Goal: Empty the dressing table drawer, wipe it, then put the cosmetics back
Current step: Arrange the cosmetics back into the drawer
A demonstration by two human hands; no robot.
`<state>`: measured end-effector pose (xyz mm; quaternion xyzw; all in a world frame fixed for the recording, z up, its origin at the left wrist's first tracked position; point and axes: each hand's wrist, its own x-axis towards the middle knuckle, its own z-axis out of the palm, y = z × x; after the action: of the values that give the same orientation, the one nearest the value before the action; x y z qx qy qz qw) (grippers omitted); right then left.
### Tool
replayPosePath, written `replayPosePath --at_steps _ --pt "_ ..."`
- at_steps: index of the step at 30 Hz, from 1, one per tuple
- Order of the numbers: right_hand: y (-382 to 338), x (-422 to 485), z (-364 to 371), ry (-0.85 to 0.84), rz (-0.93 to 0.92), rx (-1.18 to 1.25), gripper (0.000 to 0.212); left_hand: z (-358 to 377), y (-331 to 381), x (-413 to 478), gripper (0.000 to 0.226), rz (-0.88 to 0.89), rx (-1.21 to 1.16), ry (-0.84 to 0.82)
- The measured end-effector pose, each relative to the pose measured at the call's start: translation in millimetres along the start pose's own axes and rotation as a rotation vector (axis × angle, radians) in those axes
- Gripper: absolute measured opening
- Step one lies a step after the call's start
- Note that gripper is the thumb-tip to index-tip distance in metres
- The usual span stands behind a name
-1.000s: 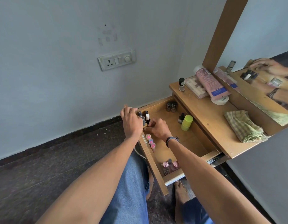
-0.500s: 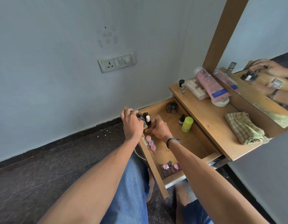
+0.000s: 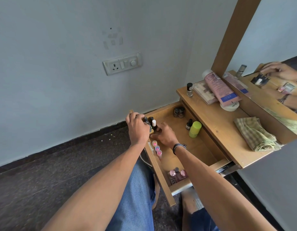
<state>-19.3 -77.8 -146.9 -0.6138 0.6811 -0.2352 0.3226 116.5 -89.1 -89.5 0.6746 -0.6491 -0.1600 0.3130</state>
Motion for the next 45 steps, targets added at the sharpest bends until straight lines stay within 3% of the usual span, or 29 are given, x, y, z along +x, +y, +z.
replayPosePath --at_steps 5,20,23,24,27,32,39,43,45 --pt "0.4 -0.6 1.7 0.008 -0.016 -0.043 0.042 0.6 -0.8 0.3 0.034 -0.001 -0.001 0.001" --pt "-0.6 -1.8 -8.8 -0.038 -0.018 0.001 0.034 1.8 -0.9 1.2 0.036 0.004 -0.003 -0.002" --pt "2.6 -8.3 -21.1 -0.076 0.019 0.072 0.069 2.4 -1.1 2.0 0.034 0.006 -0.004 0.001" --pt "6.3 -12.7 -25.4 -0.076 0.037 0.075 0.070 2.8 -0.9 2.1 0.034 0.003 -0.007 0.001" --pt "25.1 -30.3 -34.8 -0.084 0.075 0.037 0.036 2.6 -0.3 1.8 0.033 -0.004 -0.016 0.006" --pt "43.7 -70.6 -50.2 -0.232 0.055 0.043 0.050 1.8 0.5 1.3 0.032 0.000 -0.007 0.003" --pt "25.0 -90.4 -53.8 -0.397 -0.082 -0.051 0.039 0.5 1.1 0.8 0.032 0.002 0.000 -0.007" --pt "23.0 -101.6 -67.0 -0.388 0.044 0.061 0.020 2.3 0.5 1.5 0.033 -0.004 0.006 -0.003" --pt "18.9 -110.9 -74.9 -0.442 0.129 0.130 0.022 2.8 0.0 1.6 0.032 -0.002 -0.006 -0.004"
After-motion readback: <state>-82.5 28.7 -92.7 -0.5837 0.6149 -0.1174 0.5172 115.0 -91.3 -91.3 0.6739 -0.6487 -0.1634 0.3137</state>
